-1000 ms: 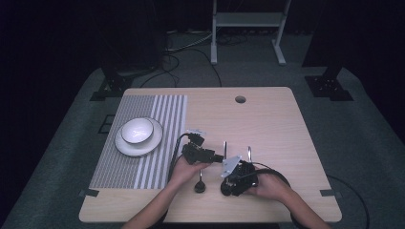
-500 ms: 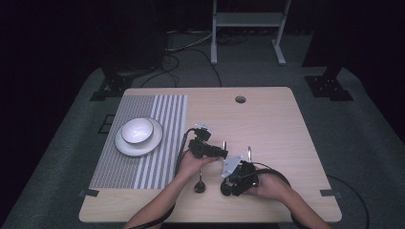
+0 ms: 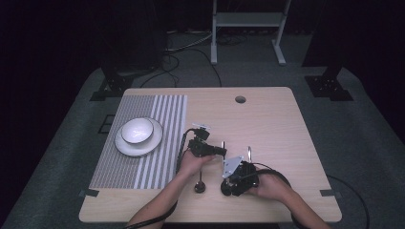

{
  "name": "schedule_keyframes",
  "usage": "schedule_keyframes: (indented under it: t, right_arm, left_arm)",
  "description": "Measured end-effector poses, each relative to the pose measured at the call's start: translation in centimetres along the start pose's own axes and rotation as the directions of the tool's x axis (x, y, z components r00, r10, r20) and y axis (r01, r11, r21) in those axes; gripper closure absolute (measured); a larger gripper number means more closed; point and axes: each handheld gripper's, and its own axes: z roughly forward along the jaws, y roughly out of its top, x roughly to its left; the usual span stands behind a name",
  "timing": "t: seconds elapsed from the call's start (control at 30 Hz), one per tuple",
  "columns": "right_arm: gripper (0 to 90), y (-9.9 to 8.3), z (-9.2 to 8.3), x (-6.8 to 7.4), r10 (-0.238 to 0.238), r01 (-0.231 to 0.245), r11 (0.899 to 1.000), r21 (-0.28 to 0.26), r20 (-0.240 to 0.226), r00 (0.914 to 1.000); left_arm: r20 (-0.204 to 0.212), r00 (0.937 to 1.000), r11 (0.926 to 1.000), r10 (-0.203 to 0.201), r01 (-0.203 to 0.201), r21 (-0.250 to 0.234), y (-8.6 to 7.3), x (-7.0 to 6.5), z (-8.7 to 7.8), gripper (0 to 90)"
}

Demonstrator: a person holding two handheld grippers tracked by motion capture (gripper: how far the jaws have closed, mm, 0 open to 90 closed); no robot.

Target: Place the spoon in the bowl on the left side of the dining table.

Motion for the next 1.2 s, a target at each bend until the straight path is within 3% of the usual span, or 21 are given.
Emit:
schedule_keyframes:
  t: [0.13,0.2,0.3,0.37,0.43,0.67,0.8,1.03,1.2]
  right_arm:
    - [33.1,-0.2,-0.1,0.0,0.018,-0.018,1.000,-0.002,0.001,0.9998]
    - [31.8,-0.8,-0.4,-0.4,0.052,-0.052,0.999,-0.001,0.003,0.9987]
    - [30.8,-1.5,-0.9,-0.6,0.079,-0.079,0.997,-0.021,0.001,0.9968]
    - [30.6,-1.8,-1.1,-0.7,0.095,-0.095,0.995,-0.031,-0.001,0.9954]
    - [29.7,-2.5,-1.7,-1.0,0.141,-0.141,0.988,-0.059,-0.002,0.9900]
    - [29.0,-3.7,-2.6,-1.5,0.203,-0.203,0.974,-0.099,-0.008,0.9791]
    - [28.8,-4.2,-2.9,-1.8,0.229,-0.229,0.967,-0.115,-0.008,0.9733]
    - [28.1,-5.5,-4.0,-2.4,0.297,-0.294,0.945,-0.143,-0.006,0.9550]
    - [27.8,-6.2,-4.5,-2.6,0.325,-0.322,0.933,-0.160,-0.008,0.9458]
  left_arm:
    - [0.004,0.9999,0.9999,0.011,-0.011,-0.008,-0.1,-0.2,-0.2,80.8]
    - [0.012,0.9999,0.9994,0.010,-0.010,-0.033,-0.1,-0.3,-0.5,82.7]
    - [0.054,0.9985,0.9971,0.007,-0.002,-0.076,0.1,-0.7,-1.2,85.4]
    - [0.059,0.9982,0.9963,0.011,-0.006,-0.085,0.2,-1.0,-1.5,86.8]
    - [0.082,0.9965,0.9950,0.020,-0.012,-0.100,0.5,-1.6,-1.9,88.1]
    - [0.092,0.9940,0.9913,0.059,-0.048,-0.122,1.2,-2.7,-2.9,89.1]
    - [0.083,0.9939,0.9900,0.072,-0.062,-0.127,1.5,-3.0,-3.2,89.2]
    - [0.064,0.9929,0.9863,0.100,-0.091,-0.138,2.1,-3.6,-4.1,89.1]
    - [0.070,0.9924,0.9857,0.101,-0.091,-0.142,2.4,-3.8,-4.3,89.0]
